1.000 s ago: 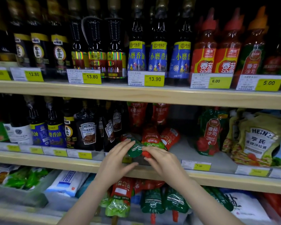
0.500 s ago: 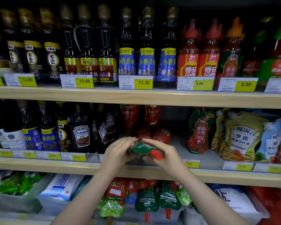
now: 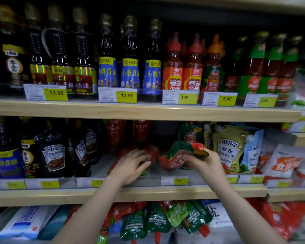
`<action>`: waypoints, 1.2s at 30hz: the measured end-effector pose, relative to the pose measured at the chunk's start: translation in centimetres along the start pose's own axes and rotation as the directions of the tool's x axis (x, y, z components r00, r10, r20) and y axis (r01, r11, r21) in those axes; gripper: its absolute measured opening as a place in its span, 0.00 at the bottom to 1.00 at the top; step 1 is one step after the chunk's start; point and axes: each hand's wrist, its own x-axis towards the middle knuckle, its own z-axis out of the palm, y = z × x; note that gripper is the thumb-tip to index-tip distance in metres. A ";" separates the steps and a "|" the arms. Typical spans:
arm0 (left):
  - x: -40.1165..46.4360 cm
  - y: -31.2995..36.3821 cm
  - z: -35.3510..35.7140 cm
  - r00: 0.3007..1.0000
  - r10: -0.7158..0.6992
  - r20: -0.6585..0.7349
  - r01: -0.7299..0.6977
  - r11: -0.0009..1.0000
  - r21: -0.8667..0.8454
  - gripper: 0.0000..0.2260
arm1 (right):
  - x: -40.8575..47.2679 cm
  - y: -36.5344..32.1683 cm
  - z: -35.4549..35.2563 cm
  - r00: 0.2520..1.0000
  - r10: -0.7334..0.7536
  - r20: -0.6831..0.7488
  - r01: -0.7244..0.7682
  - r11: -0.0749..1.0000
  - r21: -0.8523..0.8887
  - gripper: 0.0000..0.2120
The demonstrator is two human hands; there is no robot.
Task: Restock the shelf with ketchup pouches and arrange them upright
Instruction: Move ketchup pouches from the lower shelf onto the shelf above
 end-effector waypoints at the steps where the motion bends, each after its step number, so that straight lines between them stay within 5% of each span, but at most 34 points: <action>1: 0.3 0.0 0.6 0.995 -0.029 0.094 0.026 0.999 0.027 0.22 | 0.2 0.6 -0.2 0.999 0.042 -0.014 -0.042 0.999 -0.007 0.05; 5: 0.5 -0.3 1.1 0.959 -0.091 0.270 0.067 0.993 0.098 0.24 | 1.4 2.4 0.8 0.991 0.133 -0.027 -0.134 0.991 -0.020 0.05; 16: -3.2 -3.8 -1.0 0.966 -0.084 0.243 0.065 0.994 0.086 0.20 | 3.8 3.4 5.5 0.977 0.205 0.058 -0.212 0.965 0.153 0.03; 21: -2.0 -2.1 0.1 0.990 -0.117 0.075 0.113 0.992 0.056 0.25 | 3.9 3.2 5.5 0.960 0.279 0.027 -0.280 0.950 0.139 0.09; 25: 0.4 2.2 1.0 0.980 -0.076 -0.182 0.035 0.976 -0.217 0.31 | 4.2 3.2 5.5 0.953 0.303 0.021 -0.304 0.946 0.110 0.12; 29: 1.6 5.9 2.3 0.956 -0.217 -0.195 0.107 0.882 -0.459 0.32 | 4.6 3.1 5.3 0.972 0.233 -0.006 -0.232 0.969 0.082 0.11; 36: 1.4 6.0 4.0 0.926 -0.255 -0.279 0.109 0.887 -0.449 0.26 | 6.9 2.1 6.6 0.969 0.240 -0.059 -0.216 0.940 0.262 0.09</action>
